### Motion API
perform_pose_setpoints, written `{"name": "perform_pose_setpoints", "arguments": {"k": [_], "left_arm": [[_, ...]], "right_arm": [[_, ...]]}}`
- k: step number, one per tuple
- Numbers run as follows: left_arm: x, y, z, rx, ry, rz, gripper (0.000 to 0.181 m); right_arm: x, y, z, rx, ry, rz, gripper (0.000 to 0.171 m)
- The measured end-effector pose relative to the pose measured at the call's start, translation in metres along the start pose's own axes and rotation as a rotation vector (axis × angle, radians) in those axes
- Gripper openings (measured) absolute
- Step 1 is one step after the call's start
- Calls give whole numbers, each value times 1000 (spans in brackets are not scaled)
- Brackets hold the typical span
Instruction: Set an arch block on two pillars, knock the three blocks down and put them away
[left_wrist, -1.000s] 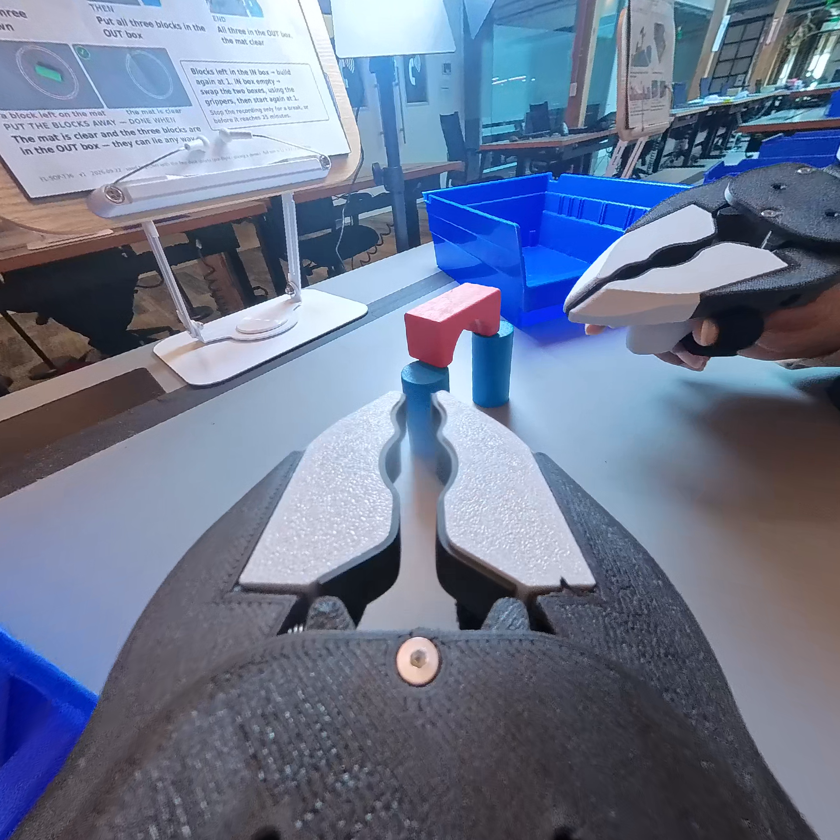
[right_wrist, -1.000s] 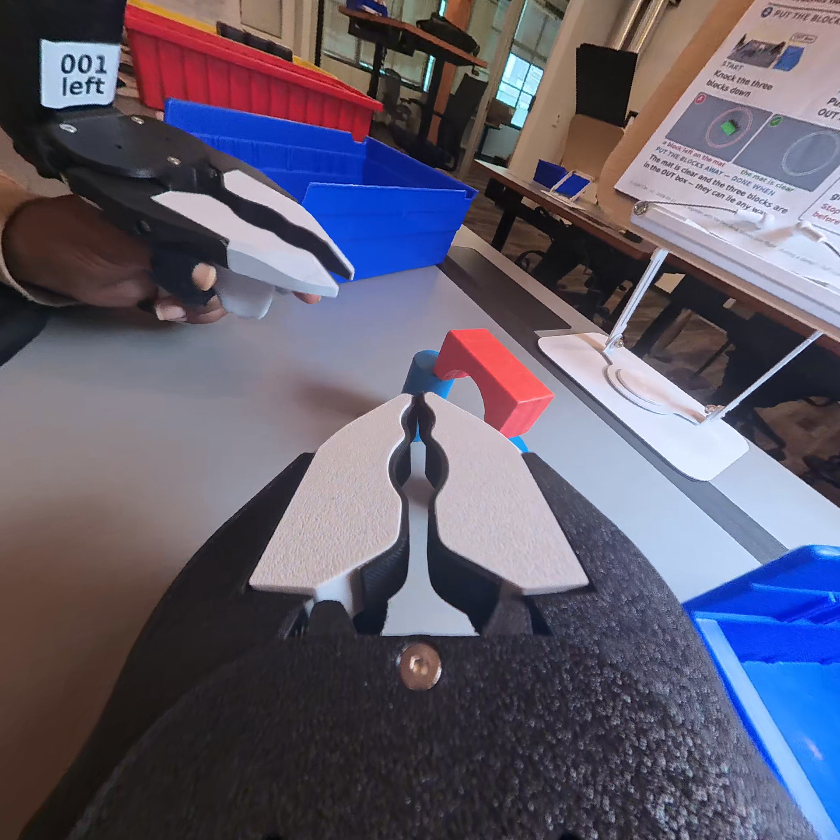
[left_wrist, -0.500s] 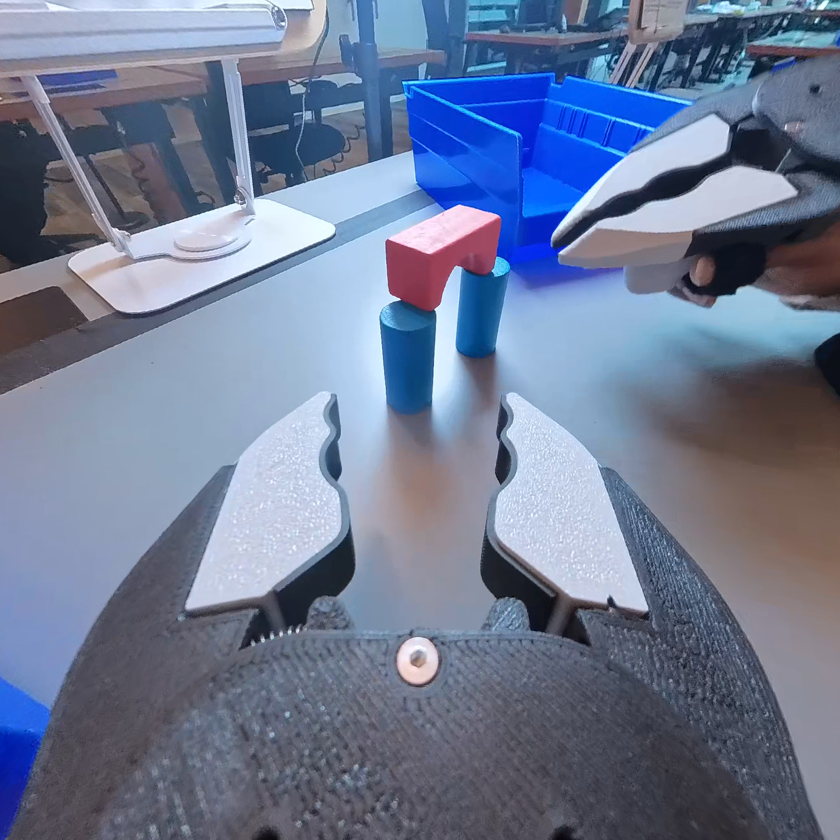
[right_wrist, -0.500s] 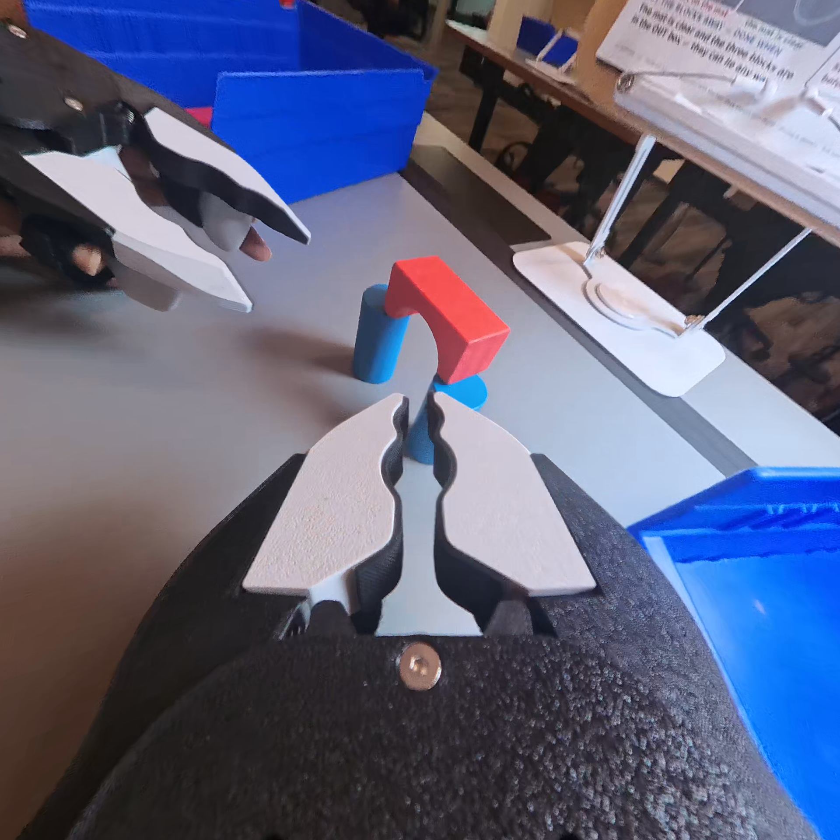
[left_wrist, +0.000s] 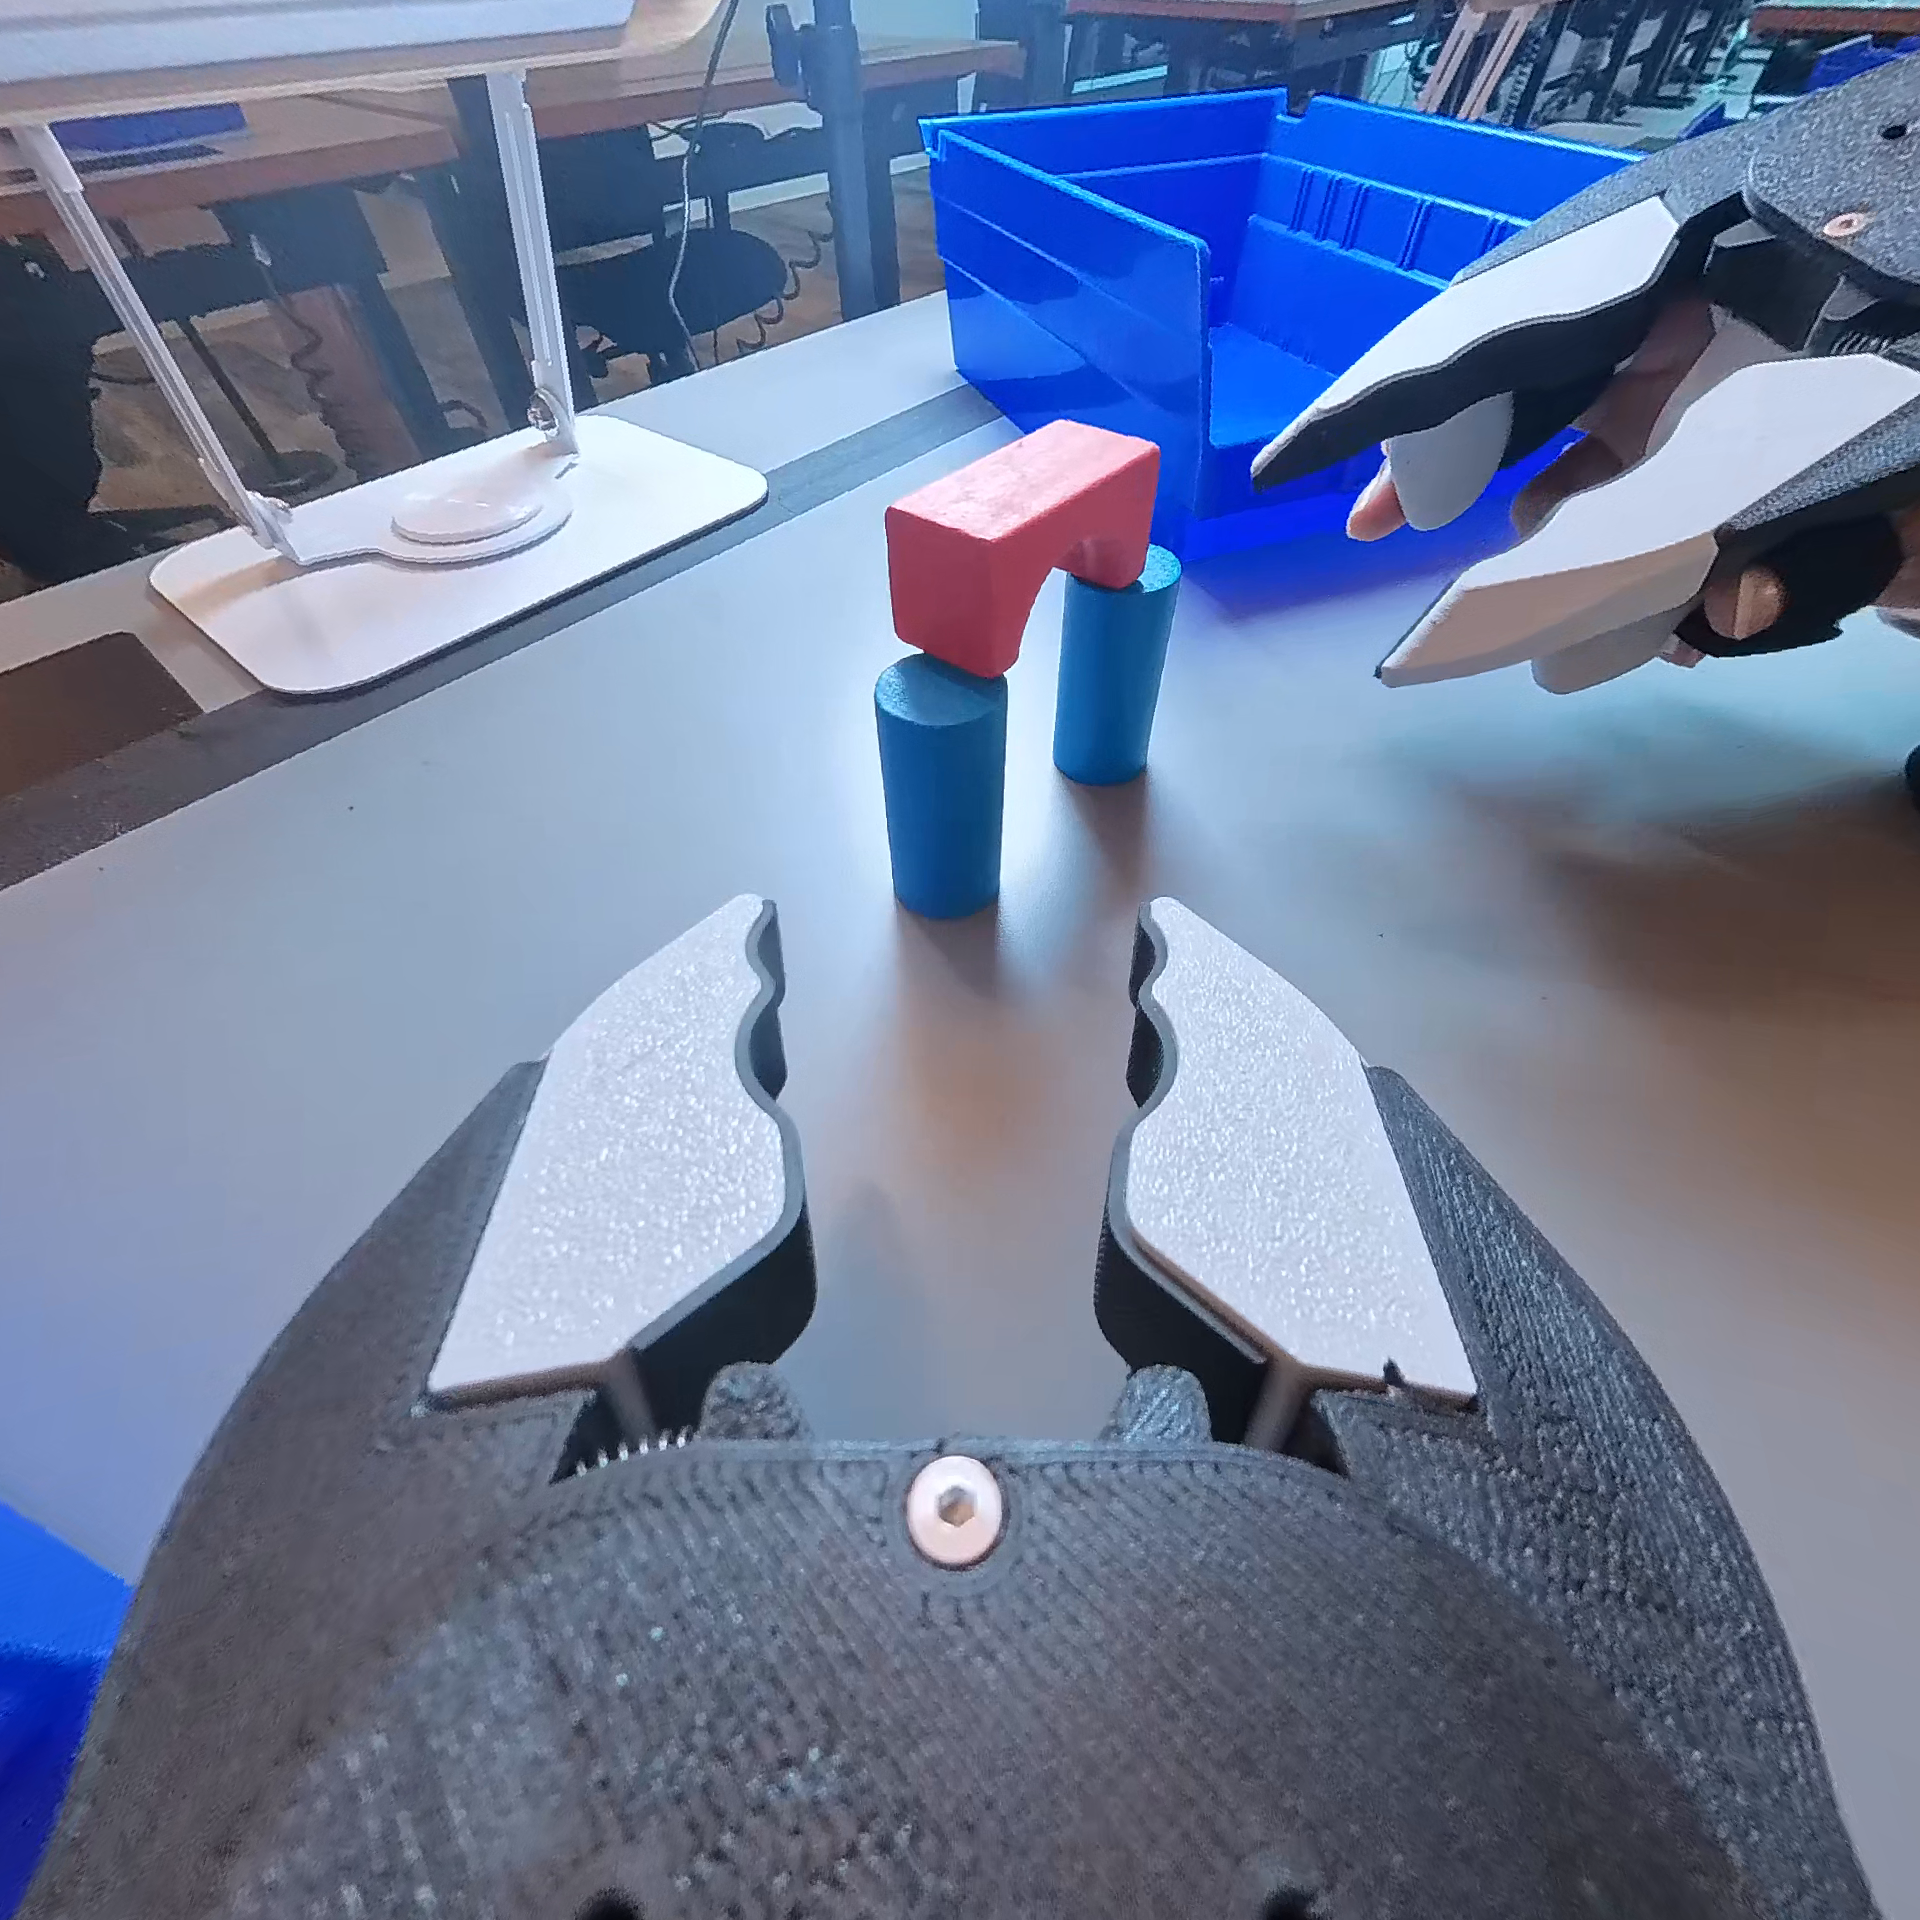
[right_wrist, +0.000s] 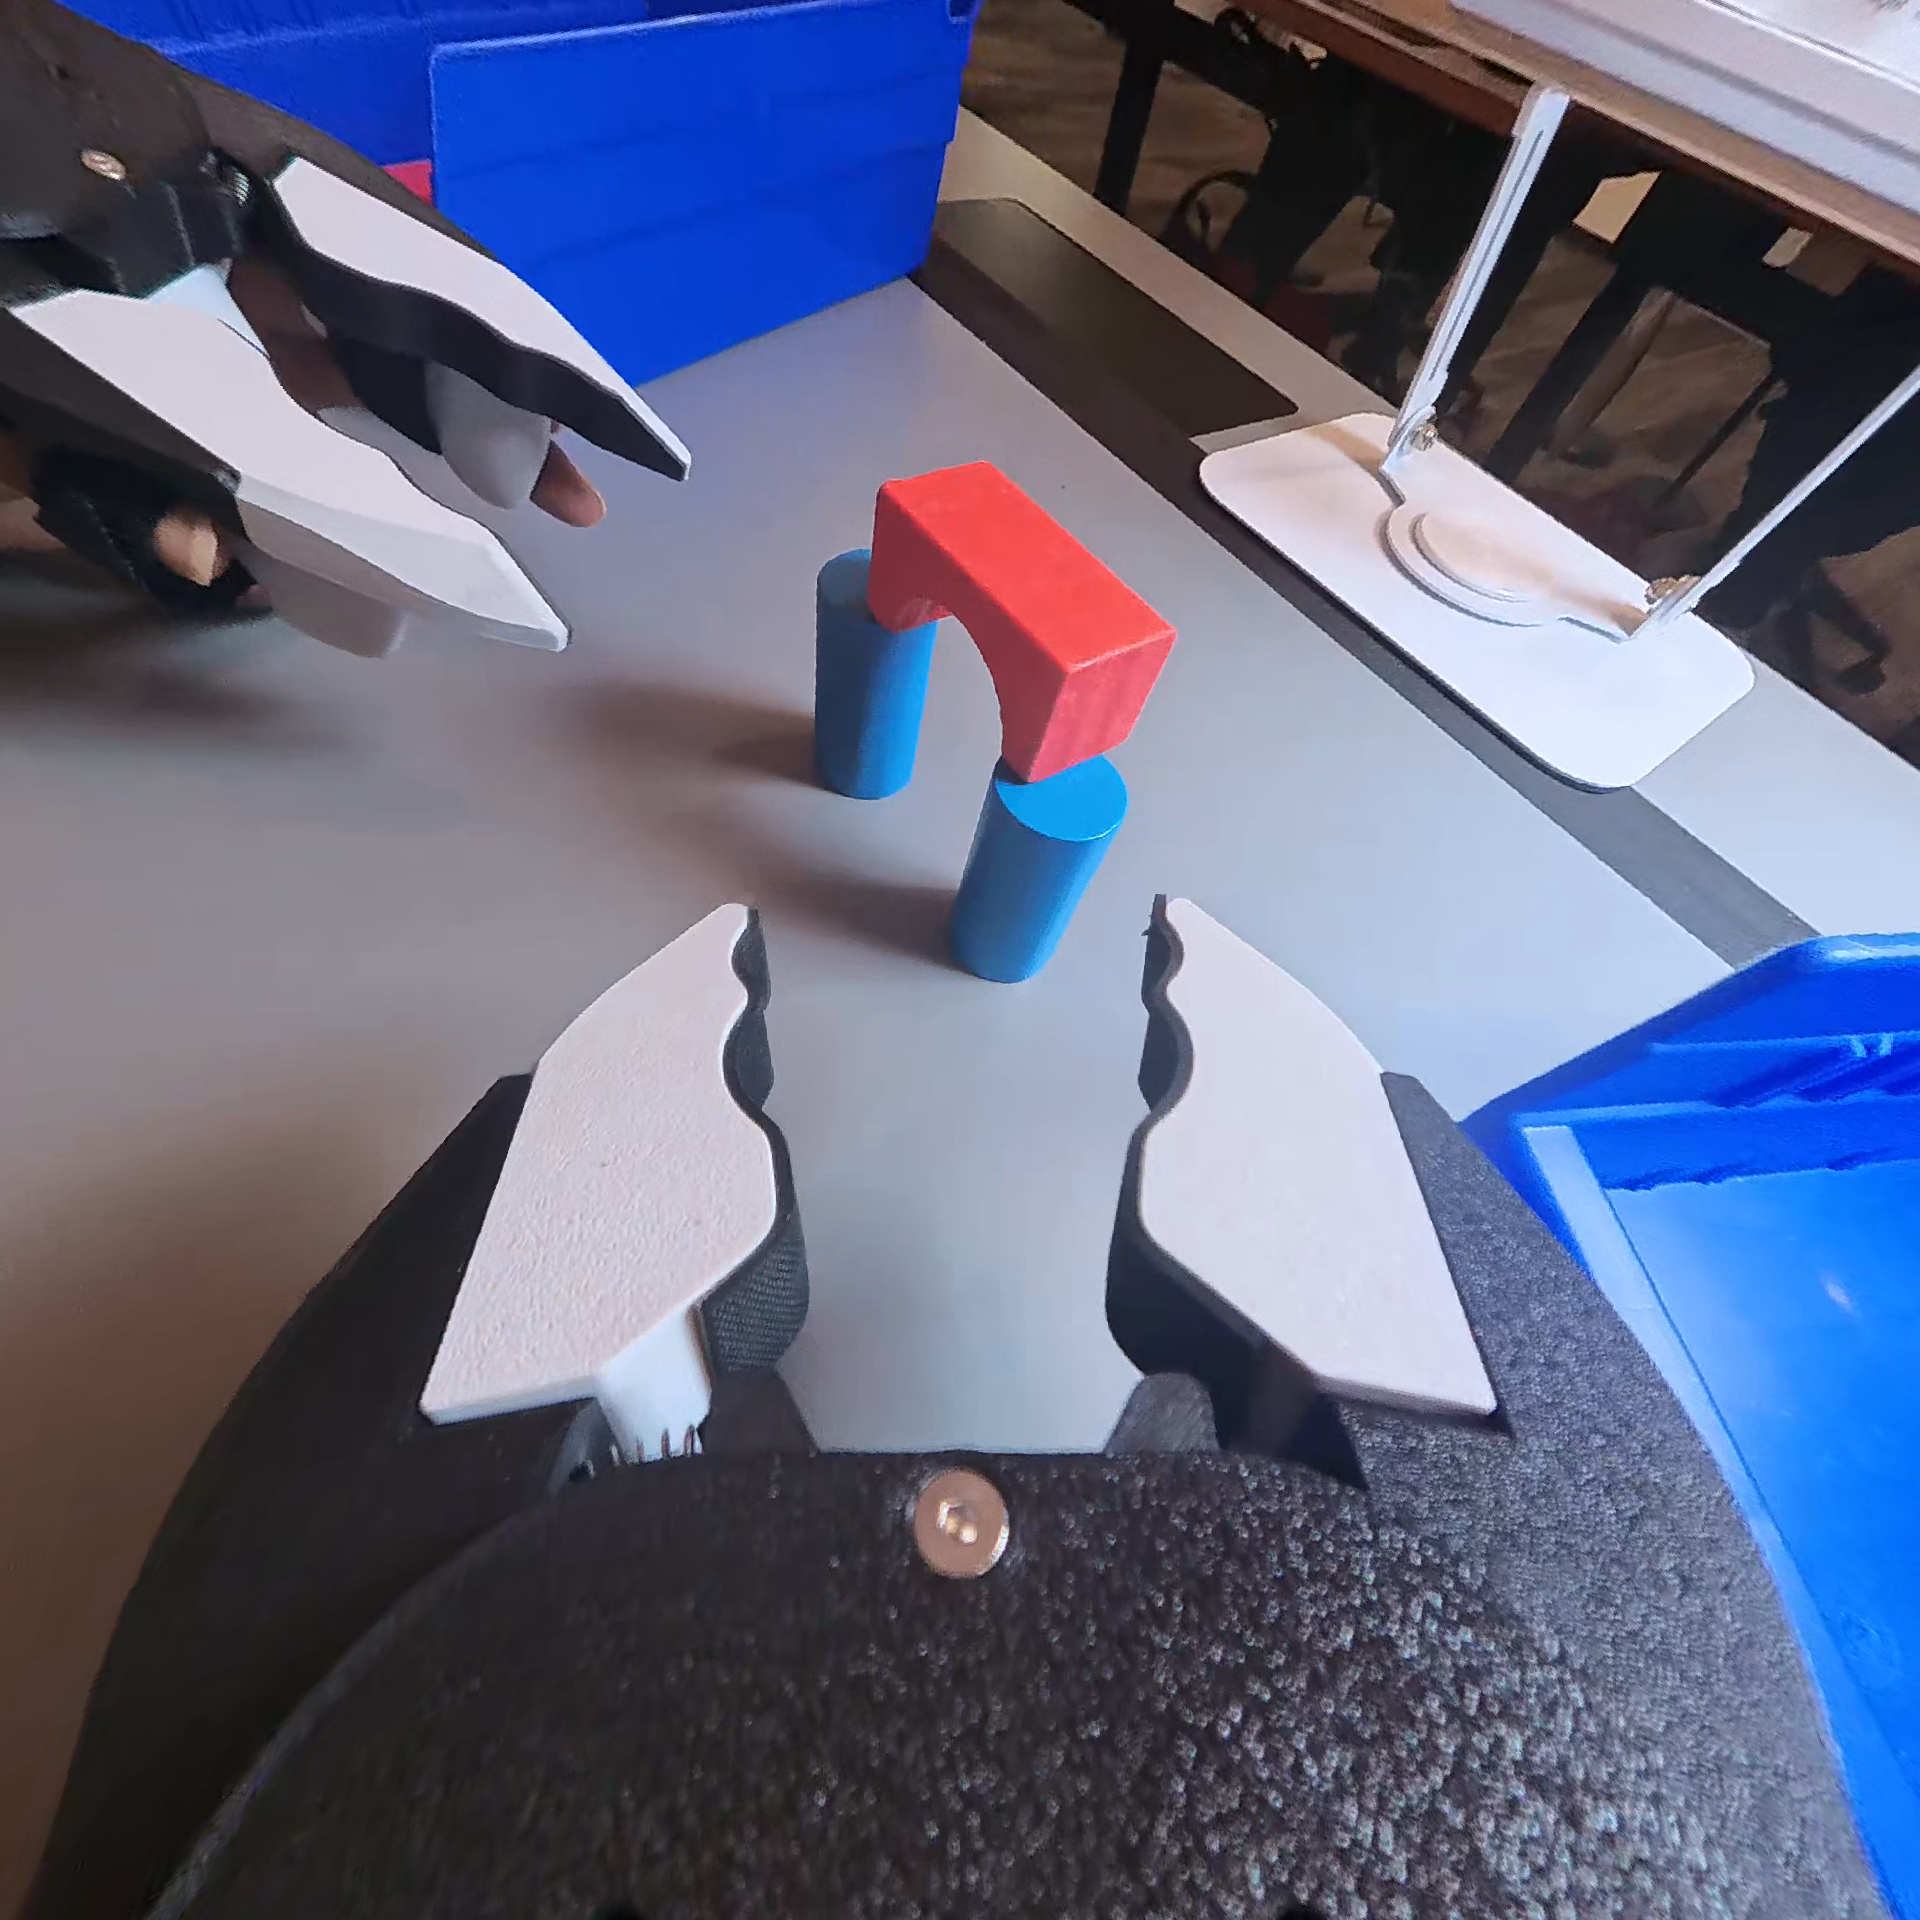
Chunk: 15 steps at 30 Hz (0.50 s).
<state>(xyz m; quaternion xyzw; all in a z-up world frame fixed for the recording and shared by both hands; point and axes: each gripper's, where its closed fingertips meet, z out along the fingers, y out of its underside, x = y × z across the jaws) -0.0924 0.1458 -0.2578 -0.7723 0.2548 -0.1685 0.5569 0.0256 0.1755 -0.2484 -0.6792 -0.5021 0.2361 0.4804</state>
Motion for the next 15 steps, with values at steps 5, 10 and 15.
{"name": "perform_pose_setpoints", "arguments": {"k": [5,10,15], "left_arm": [[-1,0,0,0,4,-7,66],[0,1,0,-3,2,2,65],[1,1,1,-8,-1,18,65]], "right_arm": [[-1,2,2,-10,-2,-13,71],[-2,7,5,-20,-7,-8,71],[-4,5,6,-10,-11,-4,71]]}}
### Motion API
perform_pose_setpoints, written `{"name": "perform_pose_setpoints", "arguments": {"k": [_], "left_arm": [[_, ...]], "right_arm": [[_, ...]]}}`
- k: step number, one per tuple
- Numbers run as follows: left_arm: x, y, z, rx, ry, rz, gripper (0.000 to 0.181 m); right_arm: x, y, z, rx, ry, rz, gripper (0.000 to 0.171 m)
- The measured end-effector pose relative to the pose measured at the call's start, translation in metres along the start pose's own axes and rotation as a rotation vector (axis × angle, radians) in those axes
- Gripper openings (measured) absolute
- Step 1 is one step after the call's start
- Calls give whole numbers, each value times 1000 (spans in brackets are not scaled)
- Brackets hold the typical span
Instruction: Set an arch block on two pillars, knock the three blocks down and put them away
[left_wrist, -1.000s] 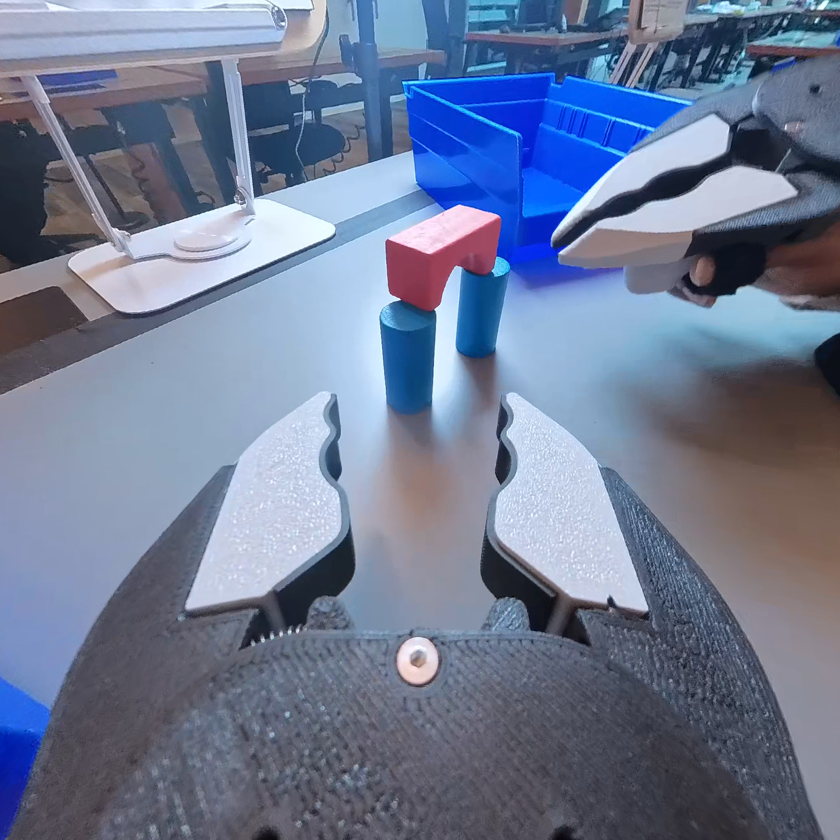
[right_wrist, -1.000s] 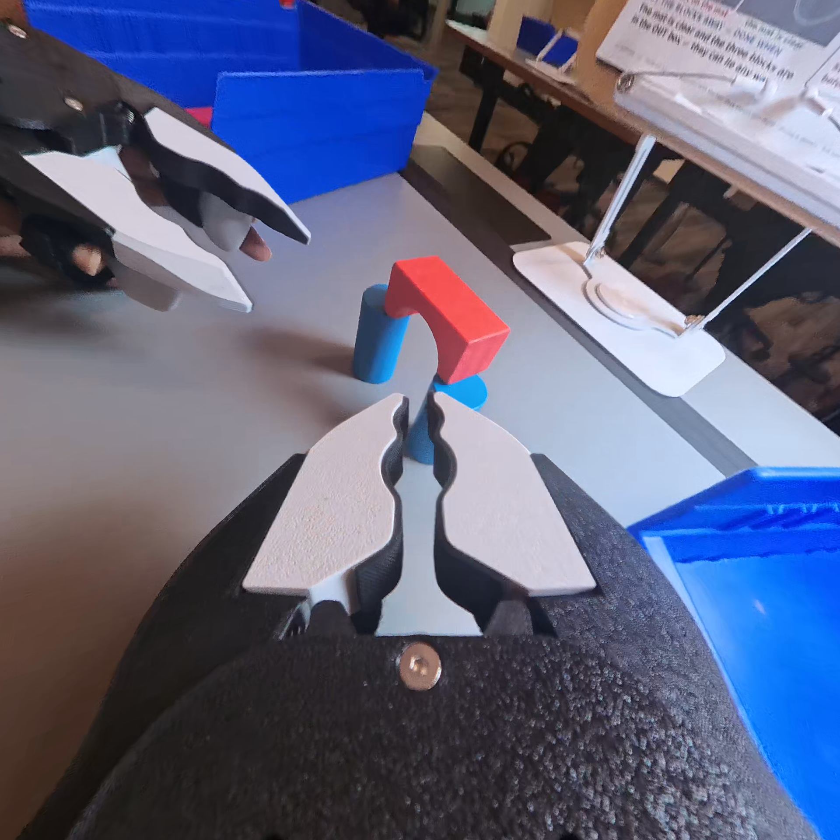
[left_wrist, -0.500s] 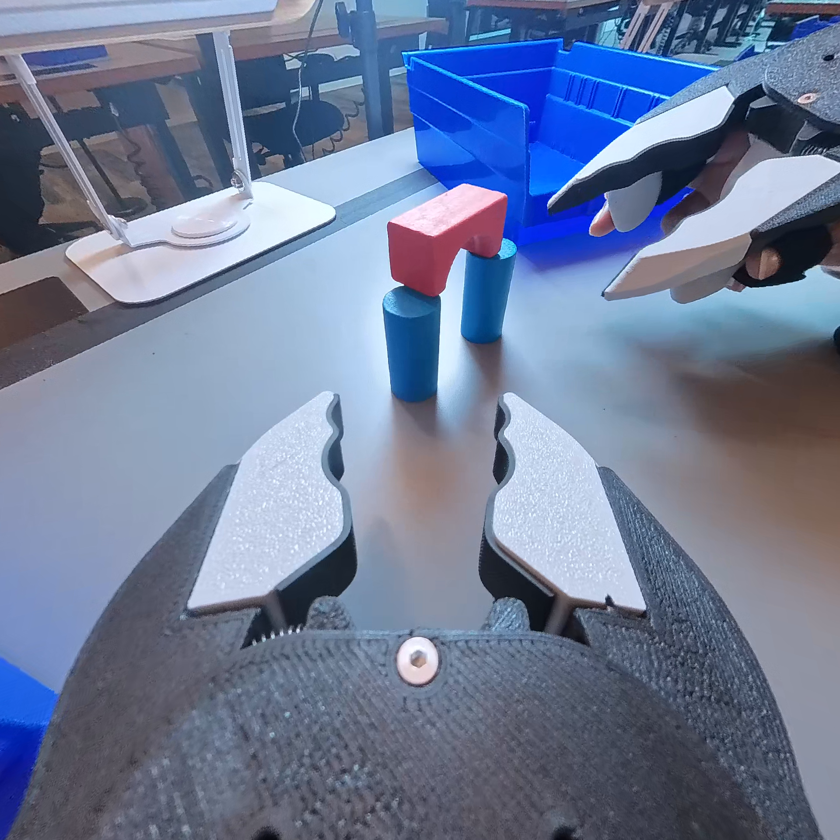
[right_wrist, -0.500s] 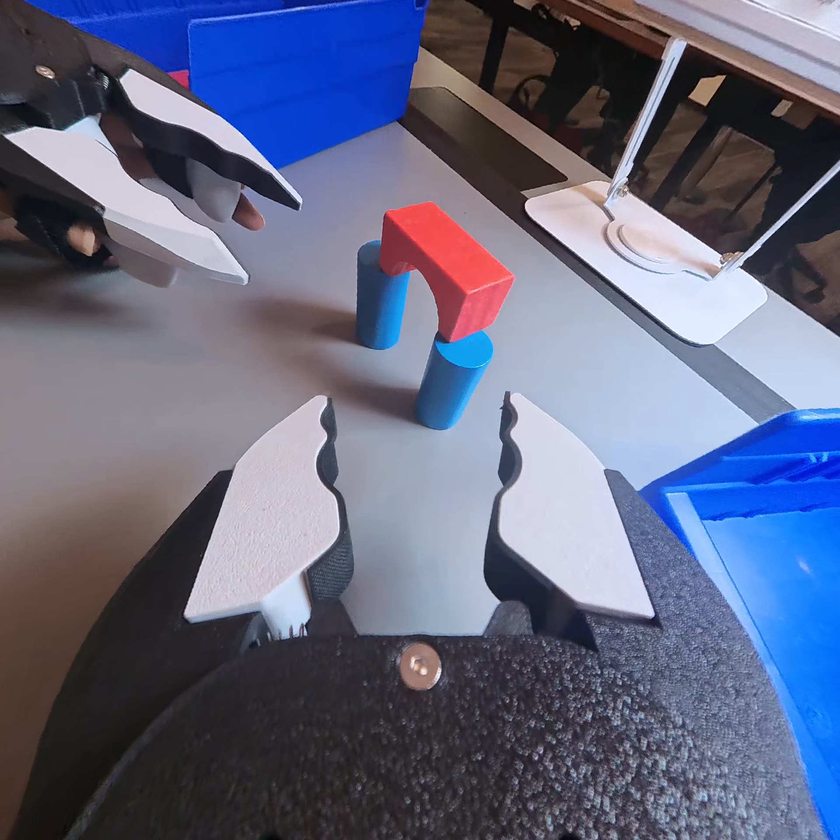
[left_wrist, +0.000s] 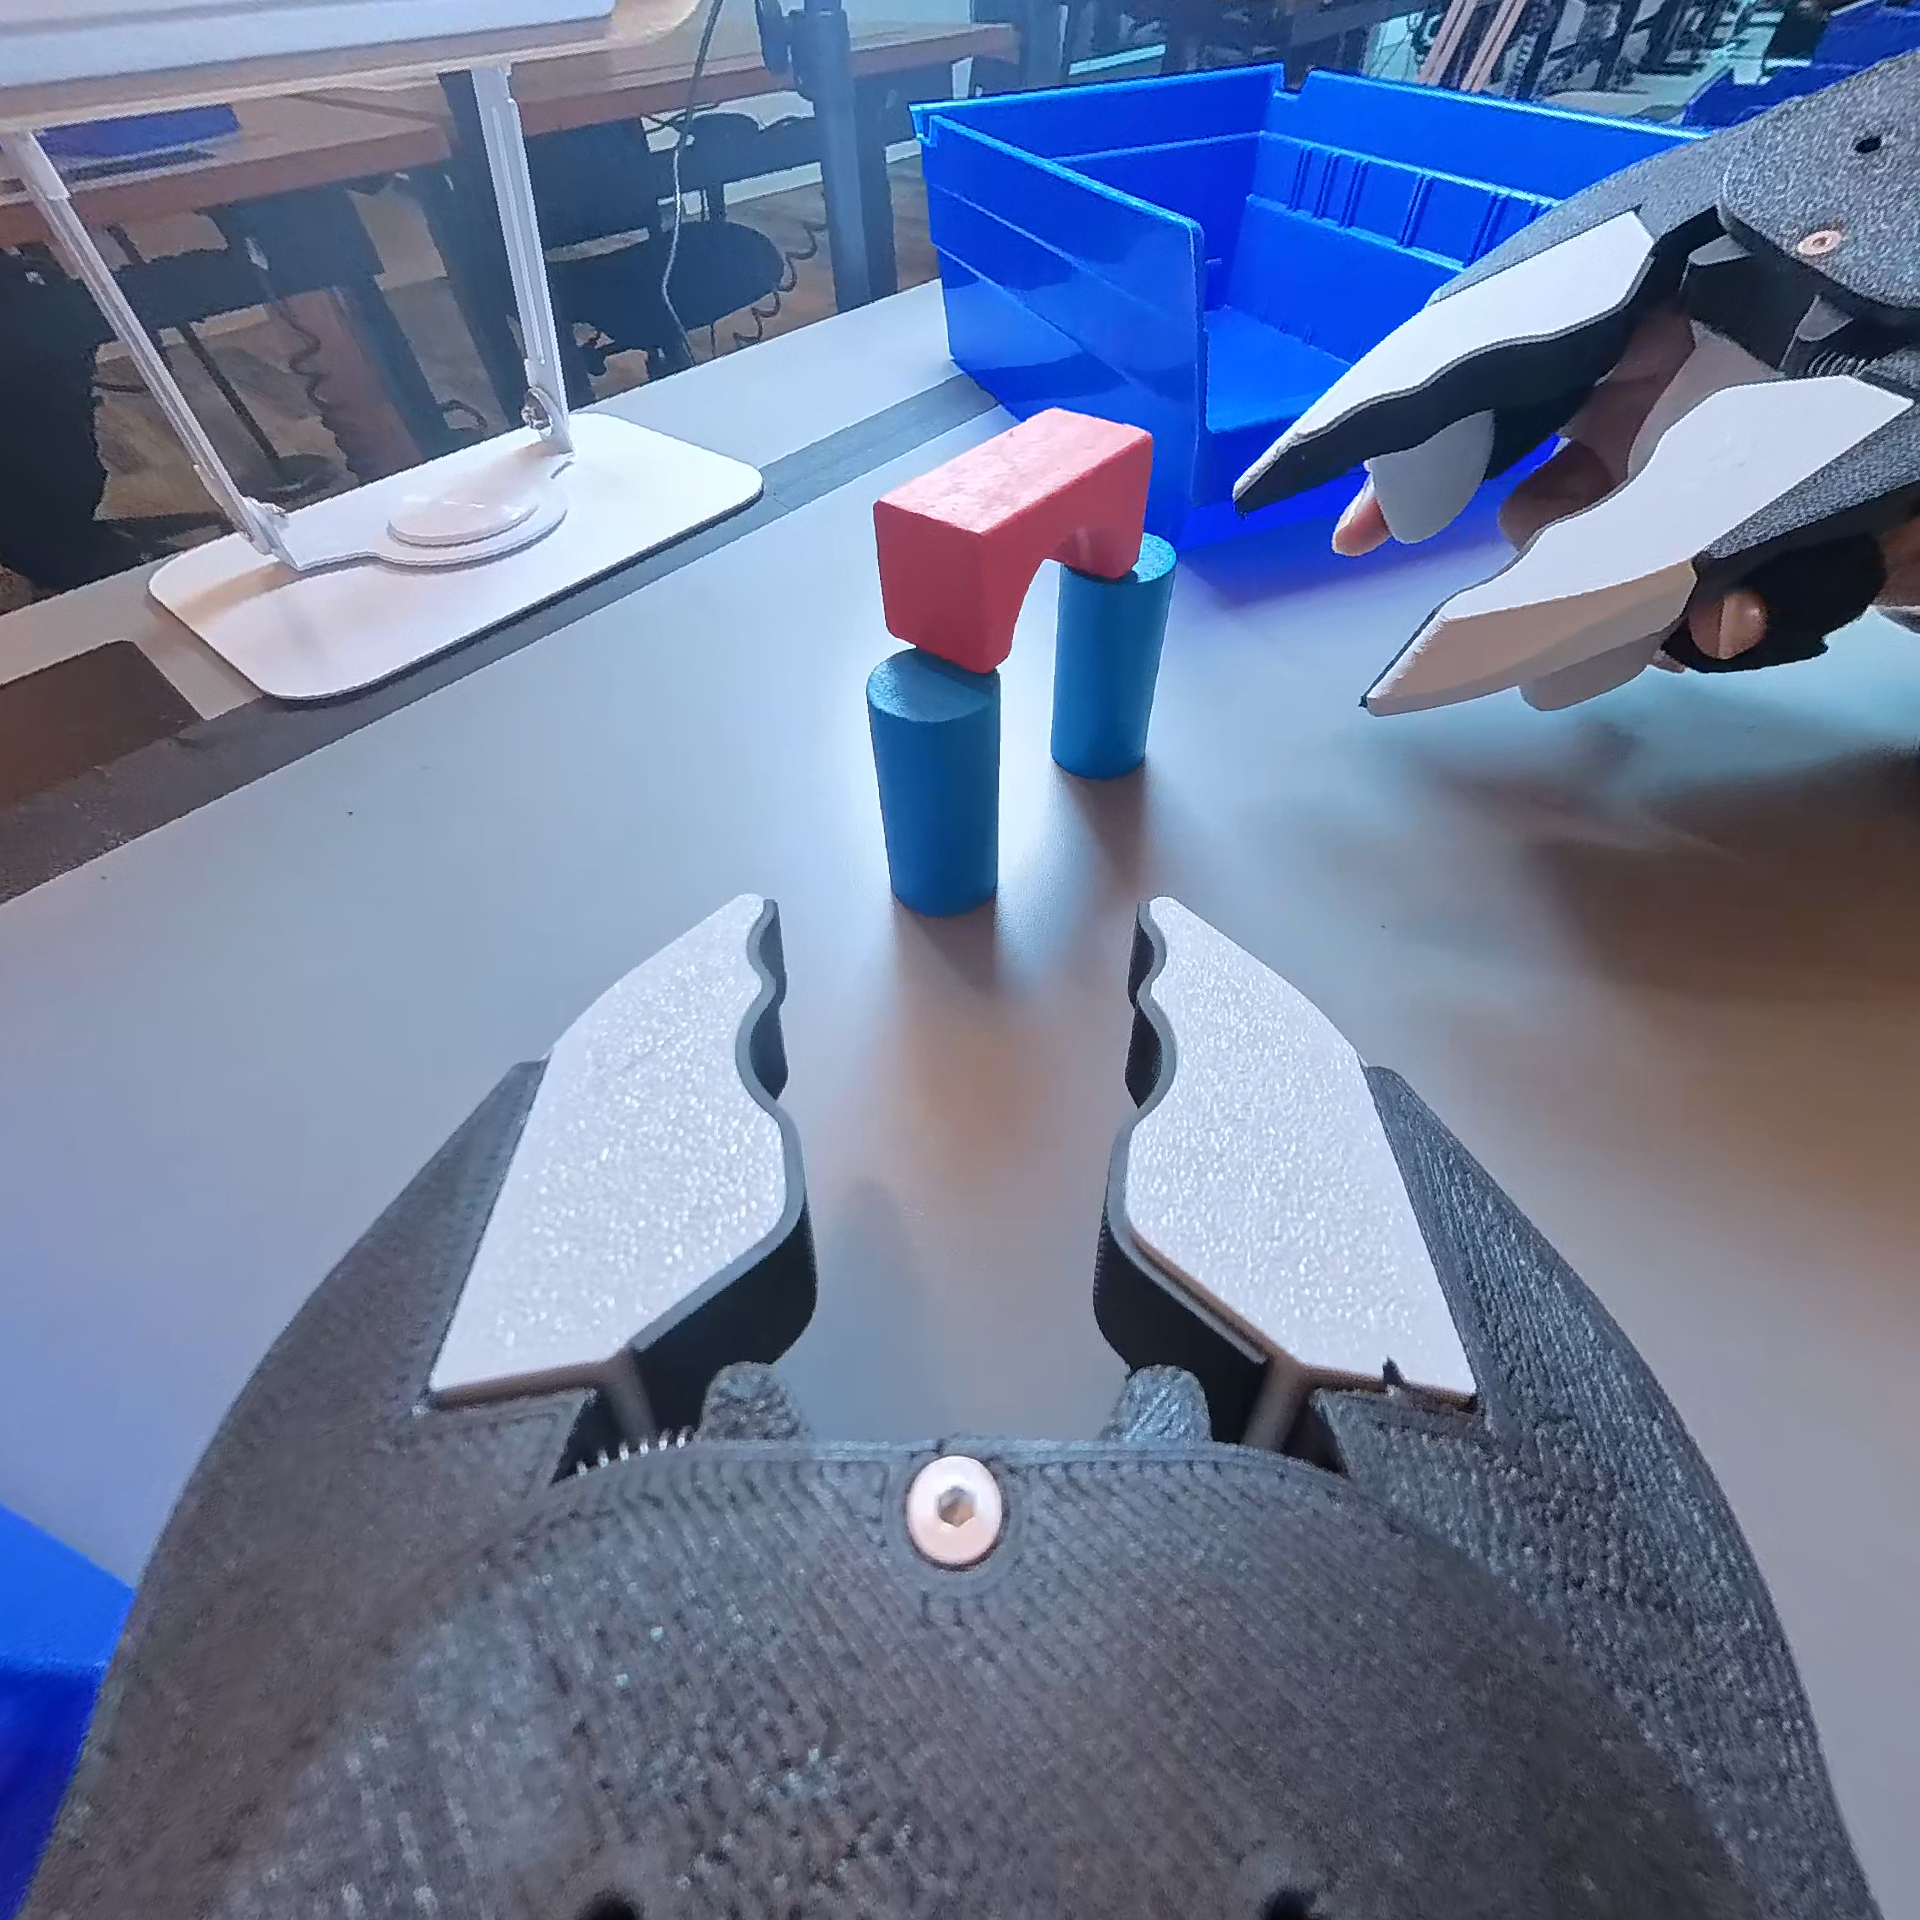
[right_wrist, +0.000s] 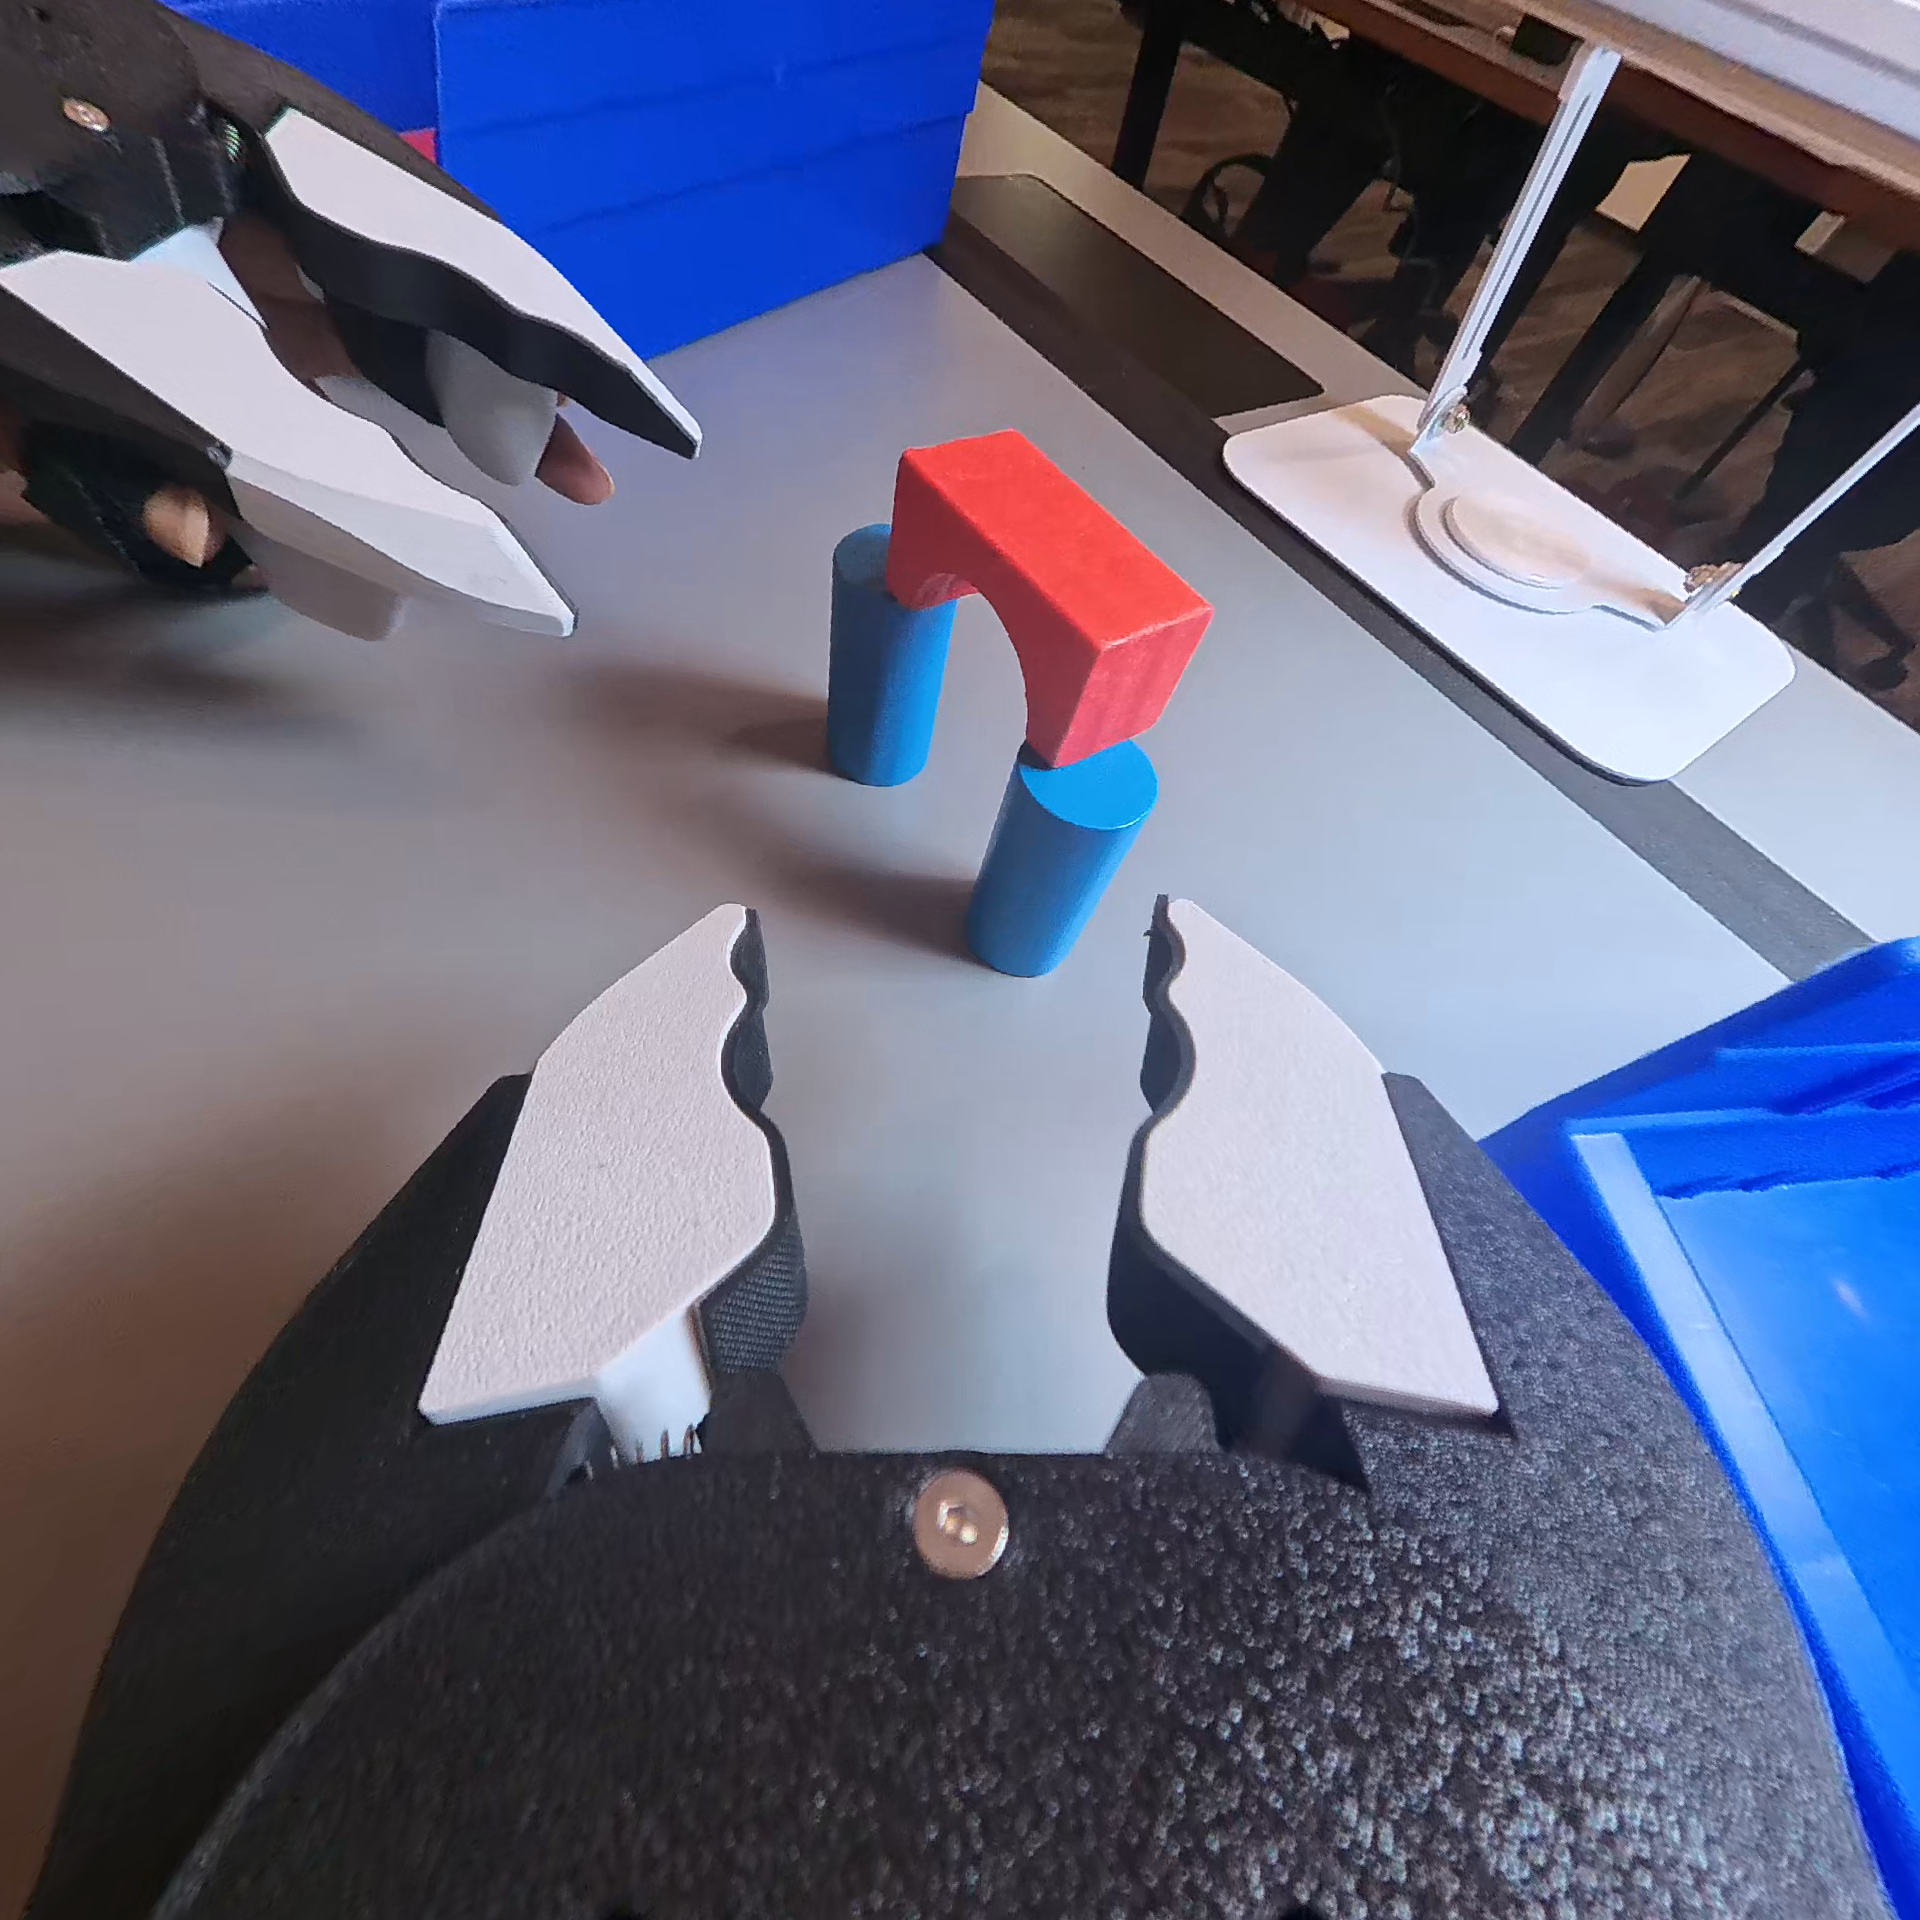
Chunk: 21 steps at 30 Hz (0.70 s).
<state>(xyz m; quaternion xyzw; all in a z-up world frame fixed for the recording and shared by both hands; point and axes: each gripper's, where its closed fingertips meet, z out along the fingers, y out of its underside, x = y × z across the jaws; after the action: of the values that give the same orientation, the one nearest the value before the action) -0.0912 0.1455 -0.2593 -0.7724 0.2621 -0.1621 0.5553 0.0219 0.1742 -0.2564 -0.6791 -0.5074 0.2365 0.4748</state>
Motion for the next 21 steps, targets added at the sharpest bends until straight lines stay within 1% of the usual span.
{"name": "perform_pose_setpoints", "arguments": {"k": [21], "left_arm": [[2,1,1,-7,-3,20,63]], "right_arm": [[-2,4,3,-5,-3,-16,67]]}}
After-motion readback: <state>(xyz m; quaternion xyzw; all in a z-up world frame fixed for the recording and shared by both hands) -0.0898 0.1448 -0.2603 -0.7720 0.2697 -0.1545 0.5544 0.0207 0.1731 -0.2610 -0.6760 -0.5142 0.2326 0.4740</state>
